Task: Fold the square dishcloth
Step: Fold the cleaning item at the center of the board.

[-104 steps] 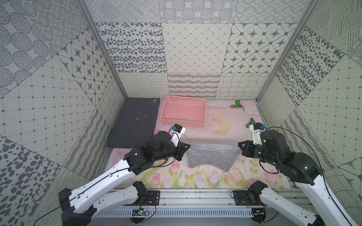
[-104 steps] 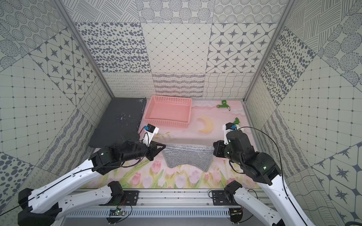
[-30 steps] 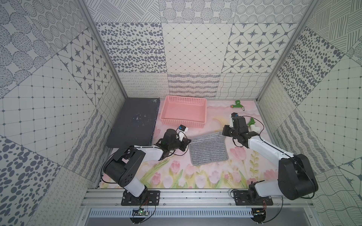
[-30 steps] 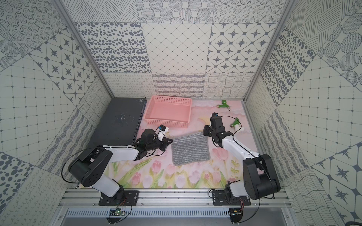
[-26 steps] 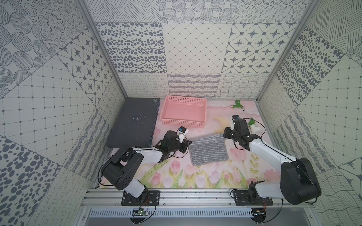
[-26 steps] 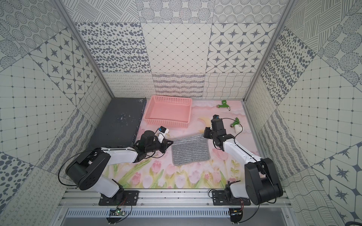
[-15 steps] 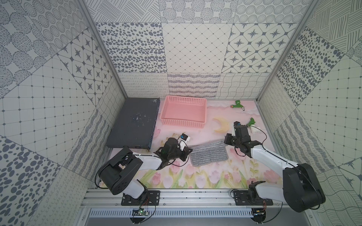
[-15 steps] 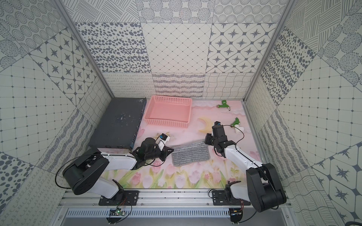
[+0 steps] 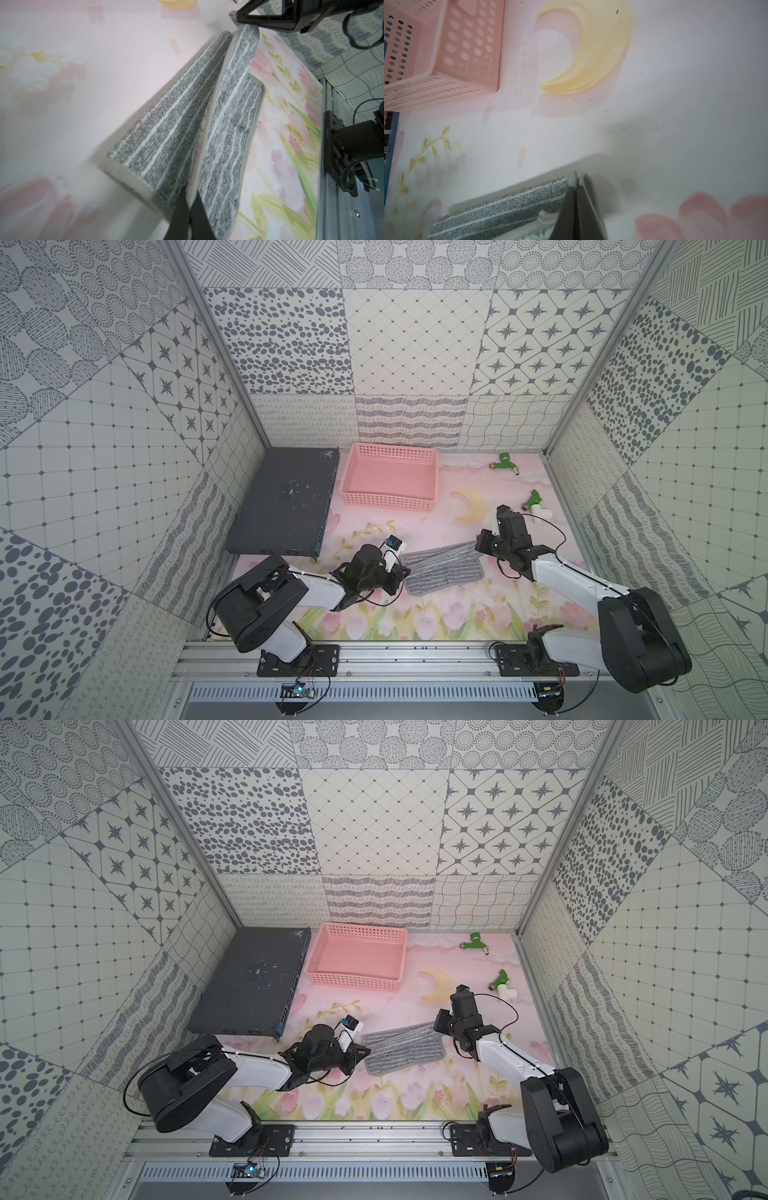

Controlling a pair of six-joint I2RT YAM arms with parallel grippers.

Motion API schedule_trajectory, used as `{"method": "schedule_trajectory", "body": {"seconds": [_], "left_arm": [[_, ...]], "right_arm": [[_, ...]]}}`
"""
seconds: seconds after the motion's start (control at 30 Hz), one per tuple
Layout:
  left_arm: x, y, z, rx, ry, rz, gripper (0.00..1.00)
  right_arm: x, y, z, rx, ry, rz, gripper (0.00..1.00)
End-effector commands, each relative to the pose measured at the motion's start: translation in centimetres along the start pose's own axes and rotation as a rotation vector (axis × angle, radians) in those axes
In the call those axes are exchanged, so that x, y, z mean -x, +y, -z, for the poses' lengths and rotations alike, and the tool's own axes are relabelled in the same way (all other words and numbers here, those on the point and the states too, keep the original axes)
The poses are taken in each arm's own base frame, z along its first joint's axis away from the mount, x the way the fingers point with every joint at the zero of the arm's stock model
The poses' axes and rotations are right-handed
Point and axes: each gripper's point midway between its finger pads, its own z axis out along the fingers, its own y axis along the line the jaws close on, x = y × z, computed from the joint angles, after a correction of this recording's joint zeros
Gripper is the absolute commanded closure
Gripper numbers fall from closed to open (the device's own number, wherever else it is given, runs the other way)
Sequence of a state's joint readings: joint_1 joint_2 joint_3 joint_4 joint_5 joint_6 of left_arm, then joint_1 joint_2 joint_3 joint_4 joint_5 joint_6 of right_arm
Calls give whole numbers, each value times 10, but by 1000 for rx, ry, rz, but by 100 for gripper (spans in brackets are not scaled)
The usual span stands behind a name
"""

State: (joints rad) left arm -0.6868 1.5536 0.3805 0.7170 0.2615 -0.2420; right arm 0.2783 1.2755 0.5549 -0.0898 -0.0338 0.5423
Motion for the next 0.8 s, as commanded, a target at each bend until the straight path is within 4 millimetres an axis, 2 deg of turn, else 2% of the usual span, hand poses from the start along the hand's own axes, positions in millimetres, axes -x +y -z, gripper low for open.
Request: {"method": "schedule_trajectory", "body": {"seconds": [0.0, 0.1, 0.33, 0.4, 0.57, 0.63, 0.77], "left_arm": [[4, -4, 0, -3, -31, 16, 96], [4, -7, 2, -9, -34, 19, 96], [2, -5, 4, 5, -34, 20, 92], [1, -4, 4, 6, -32, 20, 86], [-2, -11, 4, -36, -21, 21, 59], [-1, -17, 4, -69, -13, 22, 55], [2, -26, 4, -112, -10, 26, 54]], "right_arm": [[13, 6, 4, 30, -61, -9, 95], [5, 1, 3, 20, -45, -11, 95], [3, -1, 1, 13, -41, -12, 91], [3, -2, 1, 9, -42, -14, 89], [-3, -4, 0, 5, -26, -40, 81], [-6, -5, 0, 7, -18, -56, 79], [-9, -3, 3, 24, -15, -77, 77]]}}
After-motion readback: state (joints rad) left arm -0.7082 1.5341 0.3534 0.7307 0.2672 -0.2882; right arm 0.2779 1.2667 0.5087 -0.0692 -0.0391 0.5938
